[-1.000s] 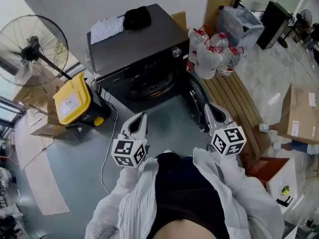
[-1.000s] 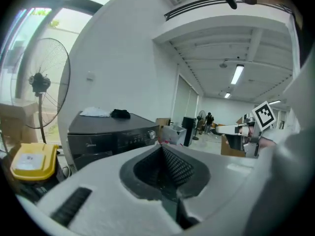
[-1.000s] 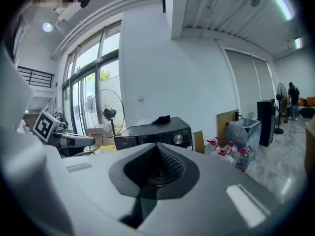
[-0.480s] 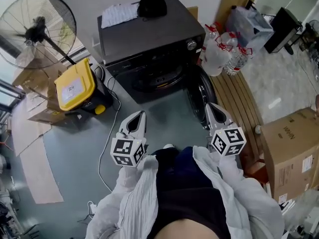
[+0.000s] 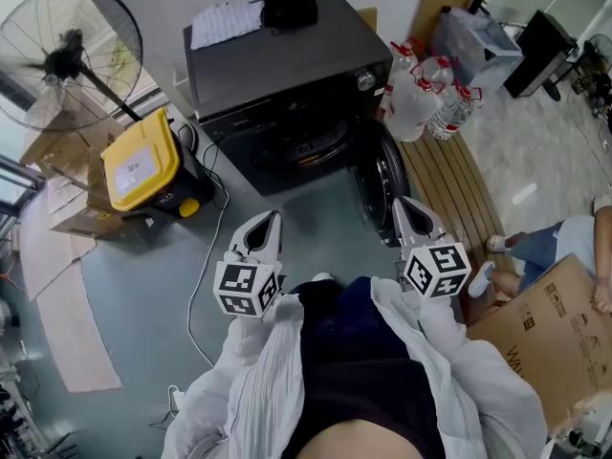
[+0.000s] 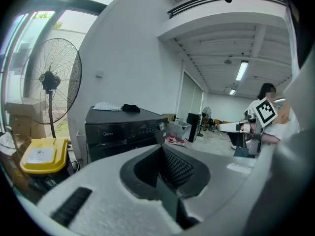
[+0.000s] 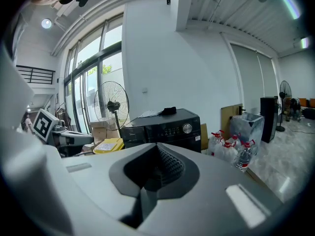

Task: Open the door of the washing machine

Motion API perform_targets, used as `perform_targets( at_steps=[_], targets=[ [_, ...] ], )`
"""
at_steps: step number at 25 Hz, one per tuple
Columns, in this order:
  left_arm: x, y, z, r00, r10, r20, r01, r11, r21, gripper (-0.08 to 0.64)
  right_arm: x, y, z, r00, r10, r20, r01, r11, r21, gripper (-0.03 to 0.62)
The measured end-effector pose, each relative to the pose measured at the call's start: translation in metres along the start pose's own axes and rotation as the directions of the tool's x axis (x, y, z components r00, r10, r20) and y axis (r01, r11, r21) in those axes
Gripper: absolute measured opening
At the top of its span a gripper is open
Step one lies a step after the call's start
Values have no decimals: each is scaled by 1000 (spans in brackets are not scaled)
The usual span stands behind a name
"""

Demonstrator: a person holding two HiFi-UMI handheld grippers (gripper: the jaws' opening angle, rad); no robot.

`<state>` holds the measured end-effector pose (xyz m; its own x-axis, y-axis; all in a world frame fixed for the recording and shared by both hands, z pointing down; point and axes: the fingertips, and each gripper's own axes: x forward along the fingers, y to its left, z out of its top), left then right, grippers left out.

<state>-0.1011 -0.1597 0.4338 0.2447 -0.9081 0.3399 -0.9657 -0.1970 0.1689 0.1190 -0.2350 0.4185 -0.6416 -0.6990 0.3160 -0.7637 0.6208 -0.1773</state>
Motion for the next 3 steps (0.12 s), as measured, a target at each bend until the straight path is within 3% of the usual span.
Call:
perform_targets(
  at_steps=[3],
  targets=[
    [4, -1, 4, 1000, -5, 5, 5, 1000, -1, 0, 1, -1, 1, 1000, 0, -2, 0, 1000, -1, 11]
  ],
)
